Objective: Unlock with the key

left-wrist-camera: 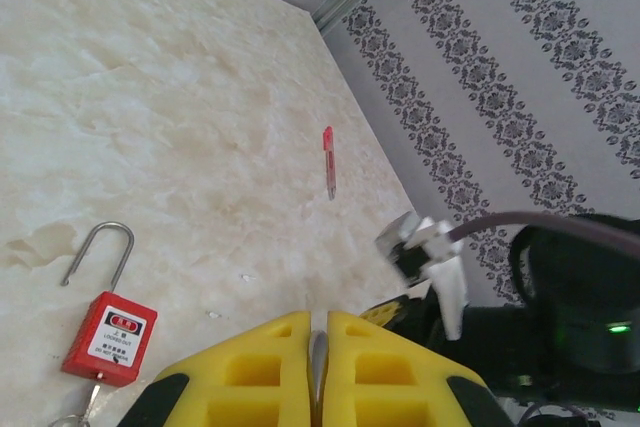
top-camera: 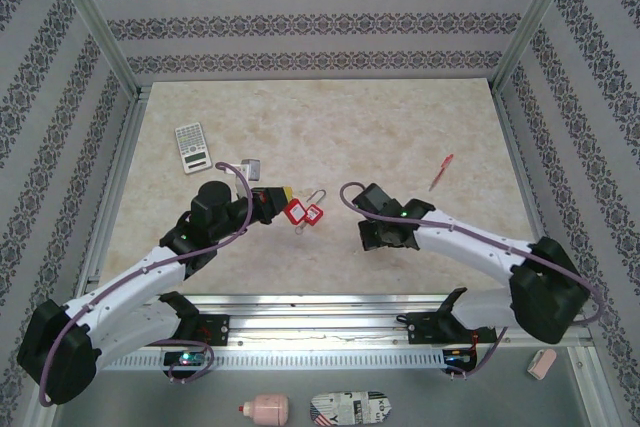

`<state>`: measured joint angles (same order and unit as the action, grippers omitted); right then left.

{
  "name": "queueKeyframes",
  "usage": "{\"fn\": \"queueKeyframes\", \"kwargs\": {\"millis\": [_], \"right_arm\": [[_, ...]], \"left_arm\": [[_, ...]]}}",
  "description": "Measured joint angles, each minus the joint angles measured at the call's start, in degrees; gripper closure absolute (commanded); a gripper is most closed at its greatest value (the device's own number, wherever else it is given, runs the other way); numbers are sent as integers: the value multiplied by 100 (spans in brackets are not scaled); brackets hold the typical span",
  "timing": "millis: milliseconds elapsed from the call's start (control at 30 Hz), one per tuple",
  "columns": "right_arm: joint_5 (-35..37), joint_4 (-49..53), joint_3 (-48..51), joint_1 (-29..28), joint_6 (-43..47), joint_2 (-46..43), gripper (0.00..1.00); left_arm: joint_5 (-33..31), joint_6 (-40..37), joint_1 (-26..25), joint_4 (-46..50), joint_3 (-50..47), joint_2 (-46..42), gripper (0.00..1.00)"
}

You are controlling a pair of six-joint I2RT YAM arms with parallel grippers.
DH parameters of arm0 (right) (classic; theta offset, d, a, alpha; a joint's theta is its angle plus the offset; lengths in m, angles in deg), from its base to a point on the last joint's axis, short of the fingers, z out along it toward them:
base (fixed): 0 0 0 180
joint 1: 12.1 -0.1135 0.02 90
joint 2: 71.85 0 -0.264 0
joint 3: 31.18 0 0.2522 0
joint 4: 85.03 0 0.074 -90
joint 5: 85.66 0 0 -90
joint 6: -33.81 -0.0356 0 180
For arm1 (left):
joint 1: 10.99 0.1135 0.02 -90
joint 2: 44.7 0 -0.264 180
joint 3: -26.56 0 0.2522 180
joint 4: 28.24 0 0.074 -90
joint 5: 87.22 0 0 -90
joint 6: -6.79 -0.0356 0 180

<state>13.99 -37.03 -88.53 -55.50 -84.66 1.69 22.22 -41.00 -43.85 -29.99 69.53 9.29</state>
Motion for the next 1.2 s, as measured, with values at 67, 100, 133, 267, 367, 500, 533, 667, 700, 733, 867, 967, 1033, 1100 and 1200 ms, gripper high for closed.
{"fn": "queueKeyframes", "kwargs": {"millis": [67, 100, 133, 267, 367, 500, 533, 667, 700, 733, 867, 967, 1033, 1100, 1200], "right_arm": [[2, 50, -33, 35, -55, -125, 67], [-39, 90, -42, 98, -118, -142, 56], [-107, 118, -44, 164, -190, -140, 50], [-605, 162, 52, 590, -669, -109, 47], [-1058, 15, 321, 800, -1117, -120, 46], [-1545, -212, 634, 870, -1668, -140, 47], [-1606, -238, 662, 872, -1744, -142, 47], [-1989, -697, 866, 879, -2284, -140, 47], [-2065, -767, 916, 879, -2400, -140, 47], [-2120, -822, 949, 879, -2500, -140, 48], [-2264, -970, 990, 881, -2767, -81, 49], [-2312, -1071, 1001, 881, -2885, 42, 50], [-2321, -1086, 1001, 881, -2914, 92, 51], [-2321, -1091, 1001, 916, -2929, 144, 53], [-2323, -1093, 1003, 994, -2929, 245, 56]], "left_arm": [[2, 22, 0, -13, -35, 31, 100], [4, 24, 0, -15, -44, 50, 100], [17, 26, 0, -24, -48, 68, 100], [92, 24, 0, -33, -48, 129, 100], [136, 22, -2, -26, -48, 326, 100], [136, 87, -2, -26, -83, 673, 100], [136, 101, -2, -24, -109, 708, 100], [83, 192, -2, -197, -356, 1110, 100], [46, 199, -2, -201, -476, 1231, 100], [2, 205, -2, -201, -588, 1318, 100], [-140, 350, -2, -363, -1093, 1617, 100], [-177, 529, -2, -831, -1335, 1668, 100], [-227, 590, -2, -1001, -1423, 1668, 100], [-293, 603, -2, -1073, -1449, 1670, 87], [-435, 568, 7, -1060, -1449, 1694, 52]]}}
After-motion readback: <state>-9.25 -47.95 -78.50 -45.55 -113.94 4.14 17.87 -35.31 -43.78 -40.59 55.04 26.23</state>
